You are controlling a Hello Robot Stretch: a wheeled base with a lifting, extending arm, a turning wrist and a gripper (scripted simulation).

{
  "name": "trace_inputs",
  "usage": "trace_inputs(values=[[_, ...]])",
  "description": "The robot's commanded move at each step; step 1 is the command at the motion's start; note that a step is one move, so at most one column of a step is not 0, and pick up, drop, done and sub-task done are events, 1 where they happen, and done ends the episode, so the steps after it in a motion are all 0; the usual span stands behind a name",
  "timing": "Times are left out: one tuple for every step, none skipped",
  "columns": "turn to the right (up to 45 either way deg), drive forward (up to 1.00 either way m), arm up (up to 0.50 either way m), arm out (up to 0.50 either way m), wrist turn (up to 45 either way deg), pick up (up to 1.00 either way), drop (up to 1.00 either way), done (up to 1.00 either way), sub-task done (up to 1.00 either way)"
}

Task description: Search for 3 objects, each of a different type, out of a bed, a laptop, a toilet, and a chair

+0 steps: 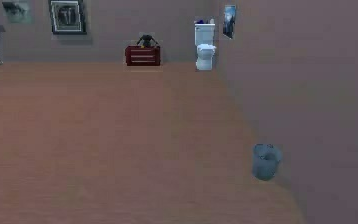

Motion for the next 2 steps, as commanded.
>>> trace_inputs(values=[[45.0, 0.00, 0.00, 0.00, 0.0, 0.00, 0.00, 0.00, 0.00], [21.0, 0.00, 0.00, 0.00, 0.0, 0.00, 0.00, 0.00, 0.00]])
